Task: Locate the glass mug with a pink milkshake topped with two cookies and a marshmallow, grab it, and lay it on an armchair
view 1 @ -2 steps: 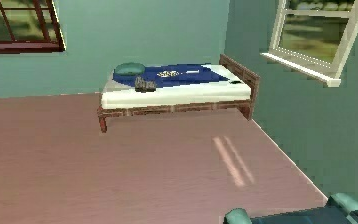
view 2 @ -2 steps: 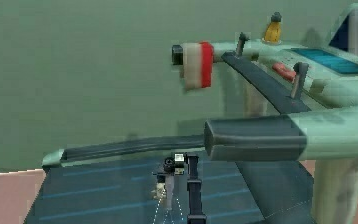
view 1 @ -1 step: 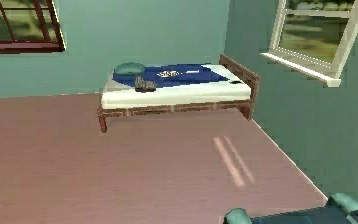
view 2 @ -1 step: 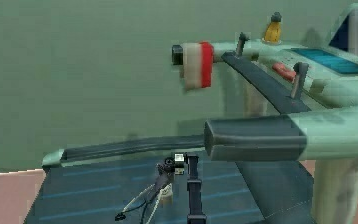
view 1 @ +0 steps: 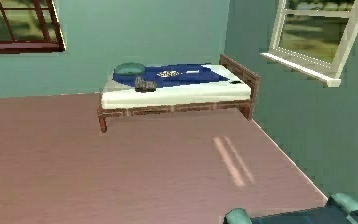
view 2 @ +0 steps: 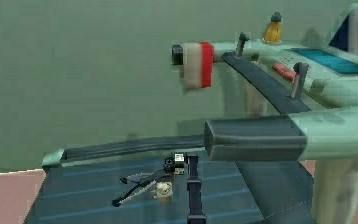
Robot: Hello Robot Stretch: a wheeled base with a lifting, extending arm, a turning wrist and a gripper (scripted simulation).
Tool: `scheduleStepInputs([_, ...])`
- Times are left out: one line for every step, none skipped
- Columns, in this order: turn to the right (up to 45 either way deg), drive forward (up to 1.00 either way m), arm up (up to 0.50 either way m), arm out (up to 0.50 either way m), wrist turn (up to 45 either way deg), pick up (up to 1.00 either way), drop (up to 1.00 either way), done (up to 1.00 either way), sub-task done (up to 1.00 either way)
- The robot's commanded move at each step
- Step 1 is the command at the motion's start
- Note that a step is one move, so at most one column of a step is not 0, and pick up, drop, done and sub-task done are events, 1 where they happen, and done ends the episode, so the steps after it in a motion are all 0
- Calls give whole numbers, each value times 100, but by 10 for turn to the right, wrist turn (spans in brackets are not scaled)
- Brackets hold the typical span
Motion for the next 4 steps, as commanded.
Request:
scheduleStepInputs([0,0,0,0,450,0,0,0,0])
scheduleStepInputs([0,0,0,0,210,0,0,0,0])
scheduleStepInputs([0,0,-30,0,0,0,0,0,0])
scheduleStepInputs([0,0,0,0,0,100,0,0,0])
